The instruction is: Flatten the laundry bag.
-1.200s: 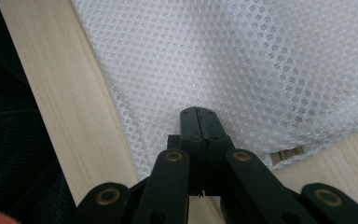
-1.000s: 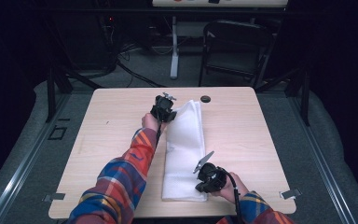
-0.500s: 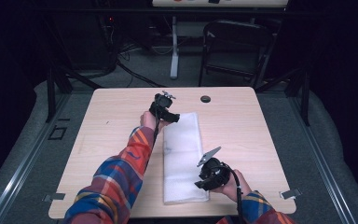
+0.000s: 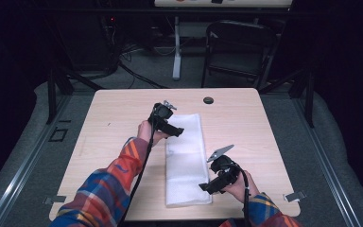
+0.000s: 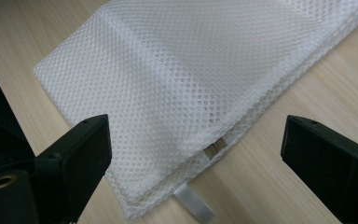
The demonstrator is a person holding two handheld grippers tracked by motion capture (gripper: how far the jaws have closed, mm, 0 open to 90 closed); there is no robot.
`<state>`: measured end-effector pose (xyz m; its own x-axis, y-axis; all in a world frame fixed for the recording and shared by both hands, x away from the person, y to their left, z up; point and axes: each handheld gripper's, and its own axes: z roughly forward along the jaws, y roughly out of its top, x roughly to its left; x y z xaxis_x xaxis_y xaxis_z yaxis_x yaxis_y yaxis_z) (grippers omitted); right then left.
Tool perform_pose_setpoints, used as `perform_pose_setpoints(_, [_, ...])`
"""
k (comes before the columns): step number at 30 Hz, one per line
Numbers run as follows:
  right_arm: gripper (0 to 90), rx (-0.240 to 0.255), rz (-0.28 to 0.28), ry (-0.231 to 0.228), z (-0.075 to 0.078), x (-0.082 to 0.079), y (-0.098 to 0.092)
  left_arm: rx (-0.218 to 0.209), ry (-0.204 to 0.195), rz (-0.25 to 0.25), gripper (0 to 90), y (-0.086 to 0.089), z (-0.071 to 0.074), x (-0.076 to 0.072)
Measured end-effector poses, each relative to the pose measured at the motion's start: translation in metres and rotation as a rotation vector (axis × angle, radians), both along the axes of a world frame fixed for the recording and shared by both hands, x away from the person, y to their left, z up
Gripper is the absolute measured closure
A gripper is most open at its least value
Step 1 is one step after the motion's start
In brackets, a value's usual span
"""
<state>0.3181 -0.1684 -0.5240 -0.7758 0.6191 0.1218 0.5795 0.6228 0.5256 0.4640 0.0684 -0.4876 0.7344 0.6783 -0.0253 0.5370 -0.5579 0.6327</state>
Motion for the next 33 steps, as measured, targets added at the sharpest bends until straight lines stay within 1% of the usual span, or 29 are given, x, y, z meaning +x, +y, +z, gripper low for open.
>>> perform_pose_setpoints(1, [7.0,-0.002,-0.008,-0.001,0.0,0.0,0.0,-0.002,-0.003,-0.006,9.9,0.001,0.0,-0.005])
perform_pose_setpoints(2, [6.5,0.0,-0.014,0.0,0.001,0.0,-0.002,-0.008,-0.003,-0.023,9.2,0.002,0.001,-0.013])
perform_pose_setpoints(3, [6.5,0.0,-0.014,0.0,0.001,0.0,-0.002,-0.008,-0.003,-0.023,8.9,0.002,0.001,-0.013])
perform_pose_setpoints(6, [6.3,0.006,-0.032,0.009,0.001,0.001,-0.004,-0.032,-0.003,-0.042,8.2,0.003,0.001,-0.029])
perform_pose_setpoints(8, [6.7,0.002,-0.046,-0.002,0.001,0.002,-0.008,-0.031,-0.007,-0.068,7.9,0.003,0.001,-0.041])
perform_pose_setpoints(9, [7.1,0.005,-0.048,-0.004,0.001,0.003,-0.008,-0.034,-0.008,-0.077,7.9,0.003,0.001,-0.045])
perform_pose_setpoints(10, [8.3,-0.001,-0.057,-0.004,0.002,0.003,-0.009,-0.037,-0.009,-0.099,7.9,0.001,0.0,-0.057])
perform_pose_setpoints(11, [8.3,-0.001,-0.057,-0.004,0.002,0.003,-0.009,-0.037,-0.009,-0.099,8.0,0.001,0.0,-0.057])
perform_pose_setpoints(12, [10.2,-0.005,-0.058,0.005,0.001,0.003,-0.01,-0.042,-0.007,-0.109,8.5,0.001,-0.001,-0.062])
perform_pose_setpoints(13, [11.6,-0.011,-0.062,0.004,0.001,0.003,-0.011,-0.041,-0.015,-0.124,9.0,0.001,-0.002,-0.073])
perform_pose_setpoints(14, [13.8,-0.013,-0.063,0.003,0.001,0.004,-0.011,-0.041,-0.015,-0.124,10.1,0.001,-0.002,-0.073])
perform_pose_setpoints(16, [14.4,-0.016,-0.061,-0.001,0.002,0.004,-0.011,-0.041,-0.015,-0.142,11.5,0.001,-0.003,-0.082])
perform_pose_setpoints(17, [16.7,-0.021,-0.067,-0.009,0.002,0.004,-0.011,-0.043,-0.014,-0.157,14.6,0.002,-0.003,-0.09])
perform_pose_setpoints(18, [16.7,-0.021,-0.067,-0.009,0.002,0.004,-0.011,-0.043,-0.014,-0.157,15.1,0.002,-0.003,-0.09])
perform_pose_setpoints(19, [20.2,-0.025,-0.067,-0.009,0.001,0.004,-0.011,-0.05,-0.012,-0.156,15.7,0.003,-0.004,-0.094])
perform_pose_setpoints(20, [21.8,-0.028,-0.066,-0.009,0.001,0.004,-0.011,-0.059,-0.002,-0.168,16.8,0.006,-0.007,-0.099])
perform_pose_setpoints(21, [21.8,-0.028,-0.066,-0.009,0.001,0.004,-0.011,-0.059,-0.002,-0.168,18.4,0.006,-0.007,-0.099])
perform_pose_setpoints(22, [26.7,-0.022,-0.068,-0.014,0.0,0.004,-0.01,-0.062,0.008,-0.169,21.3,0.008,-0.009,-0.102])
perform_pose_setpoints(23, [26.7,-0.022,-0.068,-0.014,0.0,0.004,-0.01,-0.062,0.01,-0.166,21.3,0.009,-0.011,-0.104])
perform_pose_setpoints(24, [28.0,-0.027,-0.064,-0.011,0.0,0.004,-0.01,-0.061,0.021,-0.175,23.1,0.012,-0.013,-0.106])
perform_pose_setpoints(25, [33.1,-0.029,-0.06,-0.018,0.001,0.004,-0.009,-0.075,0.039,-0.176,28.1,0.015,-0.016,-0.109])
perform_pose_setpoints(26, [34.2,-0.021,-0.065,-0.022,0.0,0.003,-0.009,-0.075,0.039,-0.176,32.0,0.015,-0.016,-0.109])
perform_pose_setpoints(27, [36.8,-0.033,-0.056,-0.022,0.001,0.003,-0.008,-0.07,0.046,-0.176,33.0,0.016,-0.018,-0.111])
perform_pose_setpoints(28, [36.8,-0.033,-0.056,-0.022,0.001,0.003,-0.008,-0.069,0.054,-0.186,33.0,0.018,-0.019,-0.112])
perform_pose_setpoints(29, [39.3,-0.029,-0.053,-0.023,0.001,0.003,-0.008,-0.068,0.06,-0.192,34.7,0.019,-0.021,-0.114])
perform_pose_setpoints(30, [44.6,-0.027,-0.046,-0.028,0.0,0.003,-0.007,-0.065,0.065,-0.191,41.0,0.02,-0.022,-0.115])
perform_pose_setpoints(31, [44.6,-0.027,-0.046,-0.028,0.0,0.003,-0.007,-0.075,0.08,-0.192,41.0,0.021,-0.024,-0.116])
perform_pose_setpoints(32, [52.0,-0.033,-0.039,-0.024,-0.002,0.002,-0.005,-0.077,0.104,-0.197,47.0,0.022,-0.027,-0.118])
perform_pose_setpoints(33, [55.5,-0.028,-0.04,-0.025,-0.003,0.001,-0.005,-0.073,0.114,-0.201,49.3,0.022,-0.029,-0.119])
